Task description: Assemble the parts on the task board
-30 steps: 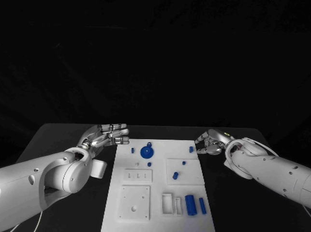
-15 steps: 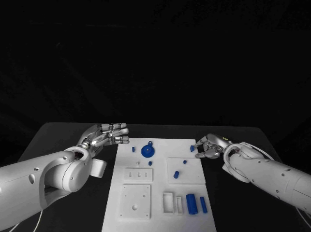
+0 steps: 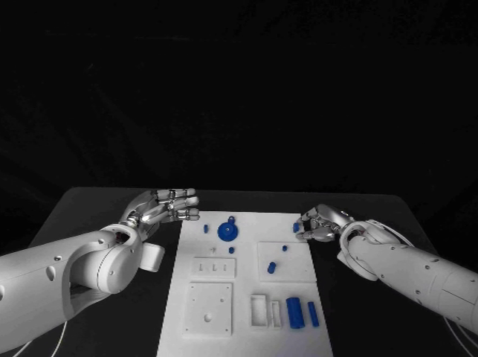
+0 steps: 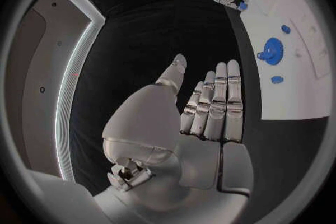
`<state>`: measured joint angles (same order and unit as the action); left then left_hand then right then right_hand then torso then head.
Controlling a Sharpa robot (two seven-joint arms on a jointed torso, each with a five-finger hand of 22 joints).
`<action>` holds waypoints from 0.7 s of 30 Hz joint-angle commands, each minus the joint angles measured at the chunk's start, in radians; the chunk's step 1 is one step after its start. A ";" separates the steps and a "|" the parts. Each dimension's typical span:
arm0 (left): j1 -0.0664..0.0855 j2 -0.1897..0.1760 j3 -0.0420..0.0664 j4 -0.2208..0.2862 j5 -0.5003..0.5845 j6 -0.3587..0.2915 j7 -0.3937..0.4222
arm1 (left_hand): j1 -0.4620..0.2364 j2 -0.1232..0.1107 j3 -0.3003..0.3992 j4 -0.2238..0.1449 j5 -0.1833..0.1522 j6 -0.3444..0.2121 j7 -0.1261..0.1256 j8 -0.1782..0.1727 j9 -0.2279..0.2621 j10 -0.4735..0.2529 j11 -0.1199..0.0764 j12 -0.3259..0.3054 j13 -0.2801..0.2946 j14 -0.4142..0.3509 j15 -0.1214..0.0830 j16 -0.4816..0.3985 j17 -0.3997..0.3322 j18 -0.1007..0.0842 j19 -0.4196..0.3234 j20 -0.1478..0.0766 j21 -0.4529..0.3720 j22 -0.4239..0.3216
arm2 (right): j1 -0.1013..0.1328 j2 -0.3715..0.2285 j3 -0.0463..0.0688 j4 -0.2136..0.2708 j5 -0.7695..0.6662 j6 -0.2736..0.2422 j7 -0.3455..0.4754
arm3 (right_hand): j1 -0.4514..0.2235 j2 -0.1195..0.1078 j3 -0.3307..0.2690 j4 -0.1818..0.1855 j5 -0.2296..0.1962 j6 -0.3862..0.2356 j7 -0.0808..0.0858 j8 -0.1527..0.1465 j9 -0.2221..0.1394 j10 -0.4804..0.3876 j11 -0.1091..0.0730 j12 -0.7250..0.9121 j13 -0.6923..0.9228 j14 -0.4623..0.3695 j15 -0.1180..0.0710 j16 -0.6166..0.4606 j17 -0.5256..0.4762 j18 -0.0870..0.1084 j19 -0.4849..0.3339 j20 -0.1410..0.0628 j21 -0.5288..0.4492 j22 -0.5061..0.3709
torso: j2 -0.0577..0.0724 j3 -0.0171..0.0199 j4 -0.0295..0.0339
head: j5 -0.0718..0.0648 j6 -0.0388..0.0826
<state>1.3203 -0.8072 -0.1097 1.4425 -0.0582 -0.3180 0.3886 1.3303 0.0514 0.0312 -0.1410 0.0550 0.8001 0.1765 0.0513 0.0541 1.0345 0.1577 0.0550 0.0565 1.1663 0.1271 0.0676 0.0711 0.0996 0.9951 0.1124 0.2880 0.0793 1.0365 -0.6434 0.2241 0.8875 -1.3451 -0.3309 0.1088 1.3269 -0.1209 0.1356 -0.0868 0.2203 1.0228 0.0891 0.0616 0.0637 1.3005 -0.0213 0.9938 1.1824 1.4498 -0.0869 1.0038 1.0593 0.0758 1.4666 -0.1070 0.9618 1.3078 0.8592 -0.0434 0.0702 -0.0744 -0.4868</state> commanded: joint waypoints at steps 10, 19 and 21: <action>0.000 0.004 0.001 0.000 -0.003 0.020 0.004 | -0.002 0.004 0.000 -0.003 0.005 -0.007 0.001 0.003 0.000 -0.010 0.000 0.005 0.002 -0.007 0.000 -0.004 0.000 -0.007 -0.006 0.000 0.004 -0.001 | -0.002 0.023 0.000 -0.030 0.032 -0.012 0.006 | 0.000 0.013 0.020 0.010 -0.014 -0.001 0.004 0.001 -0.001 0.000 0.006 0.007 0.002 0.004 0.003 0.005 0.003 -0.006 0.033 0.005 0.004 0.126 | 0.000 0.0006 -0.0011 | 0.000 0.000; 0.000 0.006 0.001 -0.002 -0.004 0.023 0.001 | -0.002 0.004 0.000 -0.003 0.005 -0.007 0.001 0.003 0.000 -0.010 0.000 0.005 0.002 -0.007 0.000 -0.004 0.000 -0.007 -0.006 0.000 0.004 -0.001 | -0.002 0.041 -0.001 -0.039 0.039 0.032 0.017 | -0.005 0.024 0.029 -0.002 -0.018 0.012 -0.004 0.001 -0.001 0.000 0.000 0.010 0.005 0.003 -0.002 0.005 0.004 -0.009 0.030 0.001 0.007 0.127 | 0.000 0.0009 -0.0013 | -0.001 0.002; 0.000 0.006 0.001 -0.003 -0.004 0.023 0.000 | -0.002 0.004 0.000 -0.003 0.005 -0.007 0.001 0.003 0.000 -0.010 0.000 0.005 0.002 -0.007 0.000 -0.004 0.000 -0.007 -0.006 0.000 0.004 -0.001 | -0.002 0.043 -0.001 -0.040 0.040 0.040 0.019 | -0.007 0.025 0.029 -0.001 -0.017 0.014 -0.005 0.001 -0.001 -0.001 -0.001 0.009 0.004 0.003 -0.003 0.005 0.005 -0.009 0.030 0.000 0.007 0.127 | 0.000 0.0008 -0.0012 | 0.000 0.001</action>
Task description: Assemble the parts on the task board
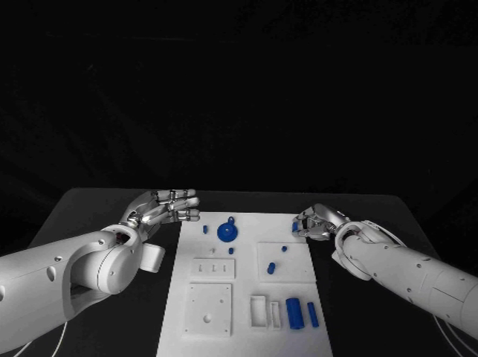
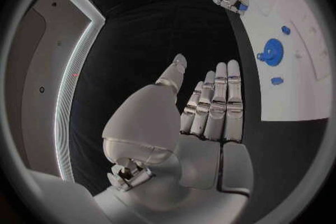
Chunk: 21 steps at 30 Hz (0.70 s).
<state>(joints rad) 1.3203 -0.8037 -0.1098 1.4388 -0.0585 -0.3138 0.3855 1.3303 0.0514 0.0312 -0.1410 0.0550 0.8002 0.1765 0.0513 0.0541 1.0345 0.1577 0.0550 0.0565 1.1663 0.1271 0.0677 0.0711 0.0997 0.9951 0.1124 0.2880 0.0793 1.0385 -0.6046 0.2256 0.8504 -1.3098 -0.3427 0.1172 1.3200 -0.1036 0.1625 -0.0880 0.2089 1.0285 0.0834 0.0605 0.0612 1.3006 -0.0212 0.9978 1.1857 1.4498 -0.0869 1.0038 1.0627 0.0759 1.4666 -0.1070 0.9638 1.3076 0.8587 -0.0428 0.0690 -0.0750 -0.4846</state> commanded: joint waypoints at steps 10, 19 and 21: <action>0.000 0.003 0.001 -0.001 -0.005 0.021 -0.001 | -0.001 0.002 -0.002 -0.001 0.004 -0.030 0.003 0.002 -0.001 -0.013 0.002 0.005 0.002 -0.007 0.000 -0.004 0.001 -0.007 -0.007 0.001 0.004 -0.001 | -0.004 0.011 -0.002 -0.004 0.008 0.062 0.017 | -0.004 0.024 0.017 -0.017 -0.008 0.023 -0.003 0.001 0.001 -0.001 -0.004 0.007 0.004 0.003 -0.006 0.006 0.003 -0.012 0.029 -0.003 0.009 0.127 | 0.000 0.0001 0.0003 | 0.001 -0.001; 0.000 0.002 0.001 -0.001 -0.005 0.022 -0.003 | -0.001 0.002 -0.002 -0.001 0.004 -0.030 0.003 0.002 -0.001 -0.013 0.002 0.005 0.002 -0.007 0.000 -0.004 0.001 -0.007 -0.007 0.001 0.004 -0.001 | -0.004 0.011 -0.002 -0.008 0.010 0.052 0.012 | -0.016 0.031 0.067 -0.025 -0.047 0.071 -0.003 0.001 0.003 -0.001 0.002 0.011 0.006 0.003 -0.001 0.007 0.005 -0.010 0.028 0.001 0.012 0.127 | 0.000 0.0010 -0.0003 | 0.001 0.001; 0.000 0.002 0.001 -0.001 -0.005 0.022 -0.003 | -0.001 0.002 -0.002 -0.001 0.004 -0.030 0.003 0.002 -0.001 -0.013 0.002 0.005 0.002 -0.007 0.000 -0.004 0.001 -0.007 -0.007 0.001 0.004 -0.001 | -0.004 0.011 -0.002 -0.009 0.011 0.049 0.011 | -0.017 0.031 0.070 -0.025 -0.048 0.073 -0.003 0.001 0.003 -0.001 0.003 0.011 0.006 0.003 -0.001 0.008 0.005 -0.010 0.028 0.001 0.012 0.127 | 0.000 0.0013 -0.0003 | 0.001 0.001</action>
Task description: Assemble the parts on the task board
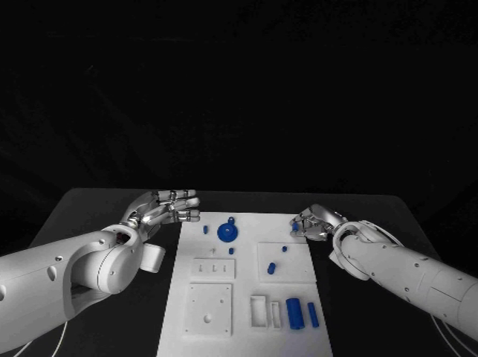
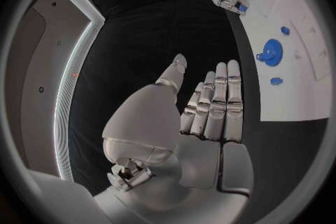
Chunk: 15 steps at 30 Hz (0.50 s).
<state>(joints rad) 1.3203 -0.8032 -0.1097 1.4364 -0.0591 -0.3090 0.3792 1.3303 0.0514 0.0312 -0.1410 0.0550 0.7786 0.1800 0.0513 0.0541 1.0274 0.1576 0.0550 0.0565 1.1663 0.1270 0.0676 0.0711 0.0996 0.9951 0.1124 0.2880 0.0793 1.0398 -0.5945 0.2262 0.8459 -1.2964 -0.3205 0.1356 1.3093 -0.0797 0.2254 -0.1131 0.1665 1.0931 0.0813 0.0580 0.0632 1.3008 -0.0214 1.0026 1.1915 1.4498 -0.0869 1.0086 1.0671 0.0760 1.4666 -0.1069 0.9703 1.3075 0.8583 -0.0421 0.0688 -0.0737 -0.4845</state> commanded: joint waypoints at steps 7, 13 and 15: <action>0.000 0.002 0.001 0.001 -0.004 0.017 0.002 | -0.001 0.002 -0.002 -0.001 0.005 -0.009 0.000 0.002 -0.001 -0.006 0.002 0.005 0.002 -0.007 0.000 -0.004 0.001 -0.007 -0.007 0.001 0.004 -0.001 | -0.005 0.000 -0.003 -0.007 -0.002 0.023 -0.010 | -0.009 0.003 0.012 0.000 -0.006 0.008 0.001 0.004 0.001 -0.001 0.005 0.007 0.000 0.003 0.000 0.004 0.002 -0.009 0.029 0.002 0.006 0.127 | 0.001 0.0009 0.0004 | -0.001 0.001; 0.000 0.003 0.001 0.000 -0.004 0.018 0.001 | -0.001 0.002 -0.002 -0.001 0.005 -0.009 0.000 0.002 -0.001 -0.006 0.002 0.005 0.002 -0.007 0.000 -0.004 0.001 -0.007 -0.007 0.001 0.004 -0.001 | -0.006 0.002 -0.003 -0.009 0.001 0.019 -0.011 | -0.010 0.001 0.013 0.001 -0.006 0.004 0.005 0.004 0.001 -0.002 0.008 0.006 0.000 0.004 0.001 0.005 0.003 -0.009 0.029 0.003 0.005 0.127 | 0.001 0.0012 0.0003 | -0.002 0.001; 0.000 0.003 0.001 -0.001 -0.004 0.018 0.001 | -0.001 0.002 -0.002 -0.001 0.005 -0.009 0.000 0.002 -0.001 -0.006 0.002 0.005 0.002 -0.007 0.000 -0.004 0.001 -0.007 -0.007 0.001 0.004 -0.001 | -0.006 0.002 -0.003 -0.010 0.002 0.017 -0.010 | -0.010 0.003 0.014 0.002 -0.005 0.005 0.005 0.004 0.001 -0.001 0.008 0.007 0.000 0.004 0.002 0.005 0.003 -0.008 0.029 0.003 0.006 0.128 | 0.001 0.0012 0.0005 | -0.002 0.001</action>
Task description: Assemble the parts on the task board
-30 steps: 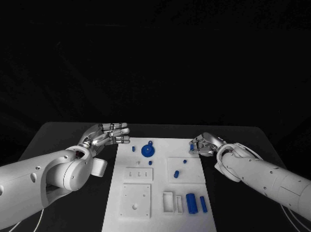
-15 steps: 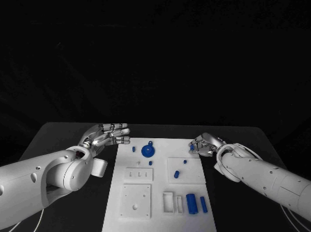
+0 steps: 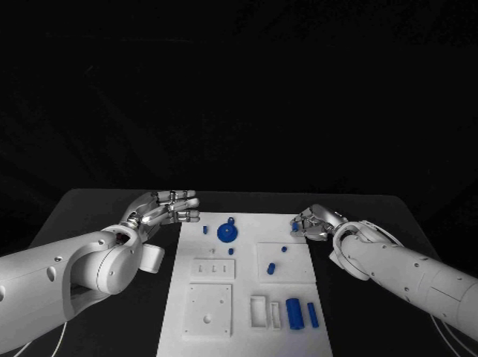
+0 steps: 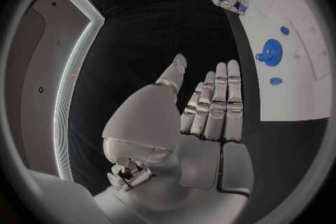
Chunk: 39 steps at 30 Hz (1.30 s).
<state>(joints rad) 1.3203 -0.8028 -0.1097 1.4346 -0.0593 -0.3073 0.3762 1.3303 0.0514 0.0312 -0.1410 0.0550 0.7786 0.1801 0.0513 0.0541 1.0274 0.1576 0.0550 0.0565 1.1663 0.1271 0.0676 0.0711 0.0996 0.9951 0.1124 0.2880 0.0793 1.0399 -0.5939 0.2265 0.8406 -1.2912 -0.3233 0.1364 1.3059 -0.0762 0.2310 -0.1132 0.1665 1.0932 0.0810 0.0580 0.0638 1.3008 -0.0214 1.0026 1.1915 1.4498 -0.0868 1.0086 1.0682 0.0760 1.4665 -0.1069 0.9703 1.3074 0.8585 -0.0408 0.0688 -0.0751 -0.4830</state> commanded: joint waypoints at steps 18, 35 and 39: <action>0.000 0.001 0.001 0.001 -0.014 0.021 -0.005 | 0.003 0.007 0.000 0.000 0.005 0.020 -0.003 0.004 0.000 0.003 0.000 0.005 0.002 -0.004 -0.001 -0.004 0.001 -0.007 -0.005 -0.001 0.005 -0.001 | -0.008 -0.001 -0.003 0.007 0.021 -0.039 -0.002 | -0.005 0.029 0.085 -0.001 -0.099 0.133 -0.022 0.007 0.007 -0.001 -0.005 0.006 -0.001 0.004 -0.006 0.009 0.008 -0.011 0.029 -0.003 0.014 0.129 | 0.000 -0.0006 -0.0004 | -0.002 -0.005; 0.024 0.001 0.001 -0.019 -0.138 0.079 -0.233 | -0.035 0.017 -0.006 0.014 0.003 0.262 -0.063 0.012 0.012 0.307 -0.110 0.004 0.004 0.266 -0.130 0.213 0.107 -0.042 0.165 -0.127 0.188 0.095 | 0.043 -0.058 -0.003 0.207 -0.081 -0.001 -0.094 | -0.005 0.019 0.104 -0.008 -0.106 0.129 -0.019 0.005 0.005 -0.002 -0.004 0.003 -0.002 0.005 -0.006 0.007 0.011 -0.012 0.029 -0.004 0.012 0.128 | -0.012 0.0010 -0.0179 | 0.008 0.006; 0.044 0.018 0.001 -0.038 -0.213 0.113 -0.332 | -0.051 0.009 -0.018 0.027 0.001 0.295 -0.081 0.012 0.013 0.423 -0.152 0.018 0.012 0.244 -0.174 0.483 0.286 -0.067 0.148 -0.182 0.372 0.221 | 0.063 -0.065 -0.003 0.276 -0.121 0.030 -0.144 | -0.007 0.012 0.114 -0.002 -0.109 0.124 -0.018 0.005 0.005 -0.001 -0.004 0.004 -0.002 0.005 -0.006 0.007 0.012 -0.011 0.030 -0.004 0.010 0.128 | -0.028 0.0011 -0.0219 | 0.016 0.005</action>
<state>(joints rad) 1.3574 -0.7920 -0.1100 1.4007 -0.1738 -0.2566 0.1693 1.2859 0.0598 0.0127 -0.1169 0.0550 1.0687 0.1009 0.0660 0.0672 1.4355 0.0123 0.0717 0.0678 1.4102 -0.0386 0.5227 0.3402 0.0302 1.1440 -0.0619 0.6403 0.2881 1.0978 -0.6584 0.2233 1.0964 -1.3424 -0.3431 0.0578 1.3007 -0.0552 0.3400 -0.1142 0.0611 1.2042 0.0667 0.0584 0.0648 1.3010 -0.0214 1.0065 1.1904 1.4537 -0.0904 1.0123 1.0794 0.0761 1.4665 -0.1069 0.9819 1.3073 0.8442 -0.0400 0.0514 -0.0640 -0.4769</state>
